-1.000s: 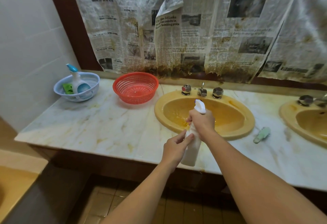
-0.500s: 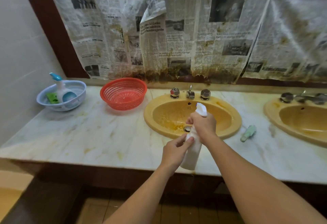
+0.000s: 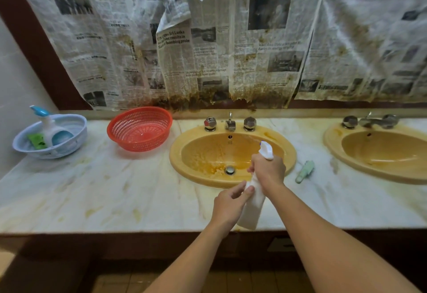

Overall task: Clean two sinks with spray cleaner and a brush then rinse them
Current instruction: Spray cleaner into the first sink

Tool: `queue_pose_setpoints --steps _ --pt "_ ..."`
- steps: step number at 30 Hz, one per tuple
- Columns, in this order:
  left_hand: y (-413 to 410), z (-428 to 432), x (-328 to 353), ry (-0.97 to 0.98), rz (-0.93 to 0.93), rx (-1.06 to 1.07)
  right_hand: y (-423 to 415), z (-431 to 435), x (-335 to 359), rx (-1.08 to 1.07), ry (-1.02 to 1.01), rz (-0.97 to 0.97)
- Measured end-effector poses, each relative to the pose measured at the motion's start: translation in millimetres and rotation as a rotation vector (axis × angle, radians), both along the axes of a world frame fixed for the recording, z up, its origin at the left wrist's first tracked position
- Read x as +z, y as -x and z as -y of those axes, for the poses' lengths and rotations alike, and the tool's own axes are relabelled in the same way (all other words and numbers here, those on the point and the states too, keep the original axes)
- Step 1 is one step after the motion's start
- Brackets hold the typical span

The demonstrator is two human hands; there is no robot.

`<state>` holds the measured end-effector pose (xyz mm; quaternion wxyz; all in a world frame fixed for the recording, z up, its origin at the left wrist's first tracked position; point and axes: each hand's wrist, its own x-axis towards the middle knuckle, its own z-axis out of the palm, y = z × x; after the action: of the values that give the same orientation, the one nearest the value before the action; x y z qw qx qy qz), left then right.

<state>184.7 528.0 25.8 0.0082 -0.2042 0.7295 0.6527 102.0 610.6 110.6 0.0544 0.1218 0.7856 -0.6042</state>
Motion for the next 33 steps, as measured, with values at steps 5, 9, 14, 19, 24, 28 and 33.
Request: queue_pose_setpoints --steps 5,9,14,19,24,28,33 --pt "10.8 -17.1 -2.0 0.008 0.010 -0.036 10.1 -18.3 -4.4 -0.042 0.028 0.003" --pt "18.4 -29.0 -4.0 -0.007 0.021 -0.073 12.3 -35.2 -2.6 -0.096 0.022 0.020" --pt "27.3 -45.8 -9.0 -0.032 0.038 -0.113 16.0 -55.4 -8.2 -0.118 0.066 0.006" --pt "27.6 -61.5 -12.6 -0.054 0.037 -0.140 16.4 -75.1 -12.8 -0.118 0.083 0.019" --pt "27.3 -77.1 -12.8 -0.063 0.031 -0.190 16.0 -93.3 -15.2 -0.160 0.026 0.070" --pt "27.4 -87.1 -14.1 -0.076 0.025 -0.217 11.6 -103.2 -14.9 -0.180 -0.019 0.040" --pt "27.5 -92.0 -21.8 -0.139 0.063 -0.238 11.2 -114.5 -23.9 -0.189 0.005 0.046"
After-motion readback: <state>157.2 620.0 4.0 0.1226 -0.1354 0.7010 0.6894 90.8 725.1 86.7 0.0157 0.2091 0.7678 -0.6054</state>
